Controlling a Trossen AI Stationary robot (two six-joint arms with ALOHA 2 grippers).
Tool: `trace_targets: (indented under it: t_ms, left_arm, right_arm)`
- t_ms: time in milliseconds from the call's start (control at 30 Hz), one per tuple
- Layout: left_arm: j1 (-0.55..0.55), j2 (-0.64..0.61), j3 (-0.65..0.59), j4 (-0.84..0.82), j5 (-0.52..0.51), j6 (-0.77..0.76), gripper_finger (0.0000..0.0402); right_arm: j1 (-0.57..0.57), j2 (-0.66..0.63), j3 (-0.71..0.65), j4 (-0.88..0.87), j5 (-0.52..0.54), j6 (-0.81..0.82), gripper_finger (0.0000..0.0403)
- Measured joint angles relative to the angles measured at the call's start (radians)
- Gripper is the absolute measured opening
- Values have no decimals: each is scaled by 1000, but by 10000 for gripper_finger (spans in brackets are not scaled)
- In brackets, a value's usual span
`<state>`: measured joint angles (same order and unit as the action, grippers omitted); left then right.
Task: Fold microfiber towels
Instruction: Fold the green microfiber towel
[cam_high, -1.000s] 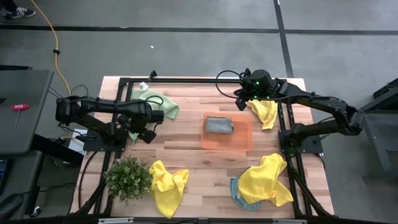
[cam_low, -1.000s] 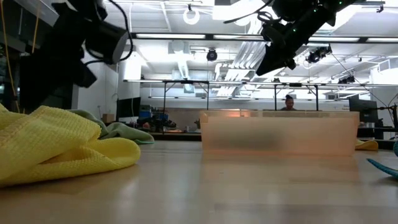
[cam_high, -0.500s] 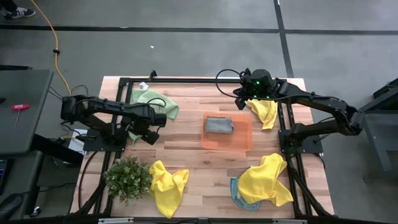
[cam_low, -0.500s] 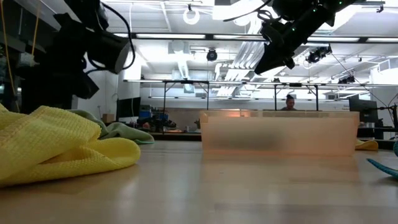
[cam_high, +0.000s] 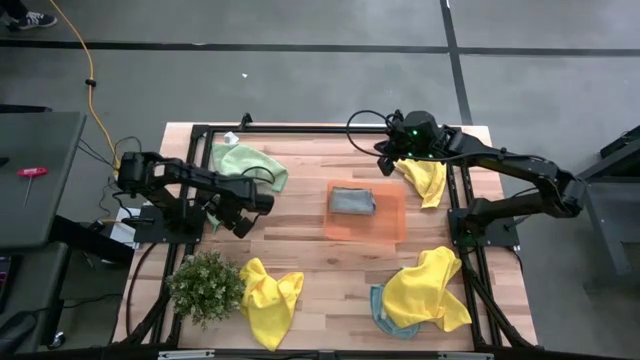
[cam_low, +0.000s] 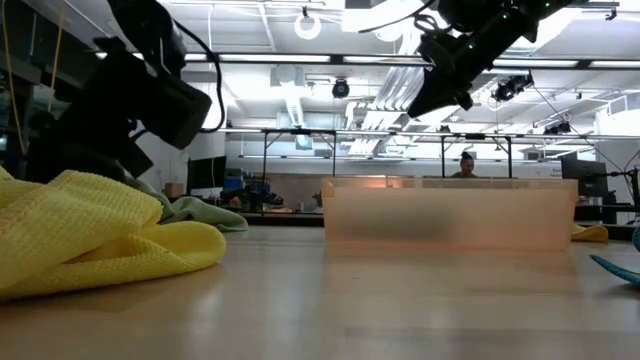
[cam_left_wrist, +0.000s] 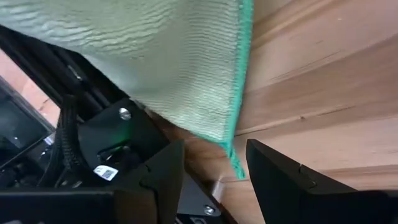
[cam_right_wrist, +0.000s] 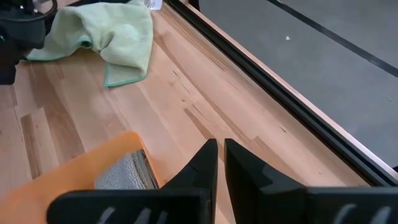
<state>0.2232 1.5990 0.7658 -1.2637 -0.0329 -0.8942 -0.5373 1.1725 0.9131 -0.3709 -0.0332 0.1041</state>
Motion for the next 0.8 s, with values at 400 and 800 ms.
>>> trace_targets:
  t_ms: [400,800]
  left_arm:
    - [-7,-1,-119,143,109,-77,123]
    - [-7,0,-109,171,137,-12,10]
  right_arm:
    - [0,0,0,25,0,-18,21]
    - [0,0,0,25,0,-16,21]
